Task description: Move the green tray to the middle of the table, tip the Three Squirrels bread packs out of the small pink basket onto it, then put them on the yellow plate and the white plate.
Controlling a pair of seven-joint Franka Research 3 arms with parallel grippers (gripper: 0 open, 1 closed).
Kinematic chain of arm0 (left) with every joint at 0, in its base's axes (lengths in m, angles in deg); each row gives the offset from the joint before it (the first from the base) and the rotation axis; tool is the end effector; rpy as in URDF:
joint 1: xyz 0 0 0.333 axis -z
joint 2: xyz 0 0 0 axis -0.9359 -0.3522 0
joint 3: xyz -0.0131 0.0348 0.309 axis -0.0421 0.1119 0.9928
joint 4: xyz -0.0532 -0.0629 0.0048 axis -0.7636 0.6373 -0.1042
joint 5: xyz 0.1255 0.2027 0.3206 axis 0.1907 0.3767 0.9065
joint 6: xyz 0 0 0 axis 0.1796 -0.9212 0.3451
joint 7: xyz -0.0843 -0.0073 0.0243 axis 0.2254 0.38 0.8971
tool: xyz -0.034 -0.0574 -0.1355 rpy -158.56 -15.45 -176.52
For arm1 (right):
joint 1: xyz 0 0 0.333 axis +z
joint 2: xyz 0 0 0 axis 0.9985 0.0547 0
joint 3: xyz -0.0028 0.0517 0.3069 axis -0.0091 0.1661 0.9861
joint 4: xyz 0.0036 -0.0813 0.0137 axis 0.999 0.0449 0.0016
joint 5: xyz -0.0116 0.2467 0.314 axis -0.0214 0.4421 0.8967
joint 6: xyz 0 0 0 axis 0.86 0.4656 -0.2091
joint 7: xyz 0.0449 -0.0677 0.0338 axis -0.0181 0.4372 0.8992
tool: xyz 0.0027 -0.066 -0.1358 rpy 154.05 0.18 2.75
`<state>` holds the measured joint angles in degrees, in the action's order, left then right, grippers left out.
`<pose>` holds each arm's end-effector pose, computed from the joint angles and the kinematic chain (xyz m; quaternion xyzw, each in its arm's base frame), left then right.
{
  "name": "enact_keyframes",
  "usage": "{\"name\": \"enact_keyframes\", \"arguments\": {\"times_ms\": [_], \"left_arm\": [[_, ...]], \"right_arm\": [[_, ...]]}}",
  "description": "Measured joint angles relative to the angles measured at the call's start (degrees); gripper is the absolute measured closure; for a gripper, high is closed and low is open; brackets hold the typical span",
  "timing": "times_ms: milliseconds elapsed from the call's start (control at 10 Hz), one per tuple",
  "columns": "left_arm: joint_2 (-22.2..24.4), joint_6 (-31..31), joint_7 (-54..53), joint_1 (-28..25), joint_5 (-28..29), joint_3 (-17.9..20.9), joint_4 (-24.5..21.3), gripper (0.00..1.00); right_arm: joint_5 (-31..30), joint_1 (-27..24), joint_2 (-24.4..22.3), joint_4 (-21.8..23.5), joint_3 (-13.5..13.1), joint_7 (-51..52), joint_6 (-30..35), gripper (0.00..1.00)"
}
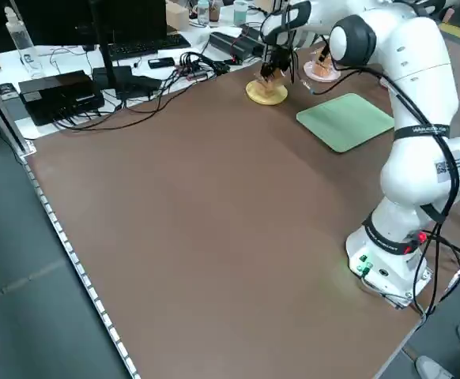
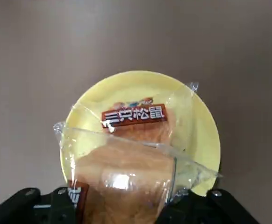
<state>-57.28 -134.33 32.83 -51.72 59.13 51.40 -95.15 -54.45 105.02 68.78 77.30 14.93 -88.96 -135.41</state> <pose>0.7129 -0.3165 0.1896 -0.9914 0.0315 -0.1266 0.0042 0.7333 0.3640 0.1906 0.9799 0.1079 0.1677 0.0013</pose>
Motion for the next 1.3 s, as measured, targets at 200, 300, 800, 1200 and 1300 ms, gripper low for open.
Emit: {"name": "enact_keyframes", "arguments": {"times_ms": [200, 300, 800, 1200, 1300], "left_arm": [[-0.8, -1.9, 0.0, 0.3, 0.0, 1.0, 0.1, 0.52], [-1.1, -2.0, 0.0, 0.4, 0.0, 1.1, 0.2, 0.52], [-1.7, 3.2, -3.2, 0.6, 0.1, 1.1, 2.3, 0.52], [-0.8, 8.7, -6.1, 0.1, 0.1, 1.2, 3.3, 0.52], [-0.7, 9.4, -6.1, 0.1, 0.1, 1.2, 4.1, 0.52]], "right_arm": [[0.0, -0.1, 0.4, 0.0, 0.0, 0.2, -0.9, 0.01], [0.0, -0.1, 0.6, 0.0, 0.0, 0.2, -2.0, 0.01], [0.2, -0.1, 1.1, -0.1, 0.1, 0.2, -3.2, 0.01], [0.4, -0.3, 0.8, -1.4, 1.6, 0.2, 0.4, 0.01], [0.5, -0.5, 0.5, -1.7, 2.4, 0.2, 2.2, 0.01]]}}
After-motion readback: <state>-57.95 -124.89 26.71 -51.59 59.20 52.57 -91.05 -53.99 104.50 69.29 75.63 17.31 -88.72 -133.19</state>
